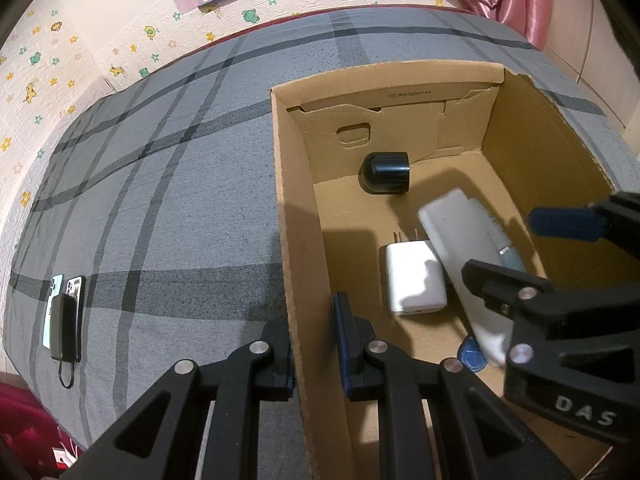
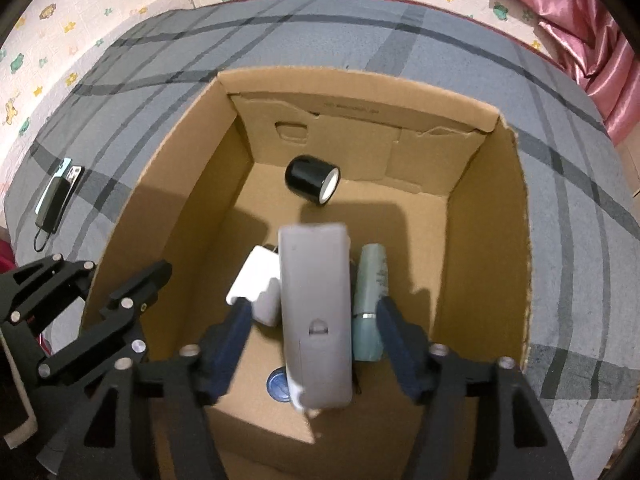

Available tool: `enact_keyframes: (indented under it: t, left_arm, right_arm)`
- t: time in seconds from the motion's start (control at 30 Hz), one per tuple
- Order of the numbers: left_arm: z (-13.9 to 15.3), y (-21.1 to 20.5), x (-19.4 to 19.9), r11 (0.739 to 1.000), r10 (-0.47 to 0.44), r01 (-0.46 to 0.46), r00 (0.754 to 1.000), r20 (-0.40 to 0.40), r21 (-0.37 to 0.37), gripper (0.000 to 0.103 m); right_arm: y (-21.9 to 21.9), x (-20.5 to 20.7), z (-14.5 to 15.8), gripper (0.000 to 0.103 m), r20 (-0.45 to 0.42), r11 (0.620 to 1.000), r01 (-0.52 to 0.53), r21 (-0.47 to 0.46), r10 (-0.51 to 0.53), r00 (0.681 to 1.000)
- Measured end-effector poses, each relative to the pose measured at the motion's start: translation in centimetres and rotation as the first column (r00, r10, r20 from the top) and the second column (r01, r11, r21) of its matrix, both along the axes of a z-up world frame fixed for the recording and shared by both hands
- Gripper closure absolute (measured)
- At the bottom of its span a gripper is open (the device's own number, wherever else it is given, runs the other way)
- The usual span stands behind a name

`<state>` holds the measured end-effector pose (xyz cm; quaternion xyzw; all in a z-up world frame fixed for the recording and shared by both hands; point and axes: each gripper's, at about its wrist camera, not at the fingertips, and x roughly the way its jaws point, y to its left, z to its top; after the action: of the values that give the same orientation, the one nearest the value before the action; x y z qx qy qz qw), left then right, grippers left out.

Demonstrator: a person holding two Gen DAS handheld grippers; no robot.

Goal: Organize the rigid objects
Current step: 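Open the right gripper to lay the power bank in the box, then lower the box onto the bed and open the left gripper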

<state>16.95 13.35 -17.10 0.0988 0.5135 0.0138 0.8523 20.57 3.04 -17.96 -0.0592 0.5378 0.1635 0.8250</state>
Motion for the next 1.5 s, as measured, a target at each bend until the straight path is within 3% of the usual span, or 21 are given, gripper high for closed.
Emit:
enact_keyframes:
  t: [0.1,0.23,0.67,0.87,1.03,1.3,1.43,1.5]
  left_arm:
    - [0.0,0.0,0.0,1.000,0.001,-0.001,1.000,0.000,-0.002,0.086]
    - [0.1,0.0,0.0,1.000,0.001,-0.001,1.000,0.000,-0.003,0.086]
    - [0.2,0.1,0.1,1.000,0.003,-0.003,1.000,-0.003,0.002,0.086]
    - [0.2,0.0,0.1,1.000,0.003,-0.003,1.000,-0.004,0.004,0.086]
    - [0.2,0.0,0.1,1.000,0.004,-0.004,1.000,-0.004,0.006,0.086]
    - [0.3,-0.2,0.2,1.000,0.007,-0.007,1.000,-0.007,0.012,0.086]
    - [0.3,-0.3,0.2,1.000,0.006,-0.006,1.000,-0.009,0.028,0.083]
    - [0.6,-0.4,0.2,0.999,0.011,-0.011,1.000,0.001,0.045,0.068]
  right_arm:
    - [-0.2,-0.1,0.5,0.031,0.015,1.000,0.004,0.009,-0.004,1.000]
    - [-0.3,-0.4,1.2,0.022,0.047,1.000,0.005,0.018,-0.006,0.999]
    - [-2.5,-1.6,4.8,0.019,0.124,0.997,0.075,0.028,-0.078,0.989]
    - [-4.8,-2.2,6.0,0.013,0.139,0.991,0.133,0.033,-0.136,0.981]
    - [-6.1,-3.0,6.6,0.000,0.166,0.987,0.159,0.018,-0.160,0.973]
    - [-7.5,-3.8,6.8,0.000,0.162,0.983,0.181,0.020,-0.182,0.970]
    - [-7.7,-3.9,6.9,0.000,0.160,0.983,0.182,0.033,-0.185,0.970]
    - [-7.8,-4.0,6.9,0.000,0.160,0.983,0.180,0.044,-0.185,0.970]
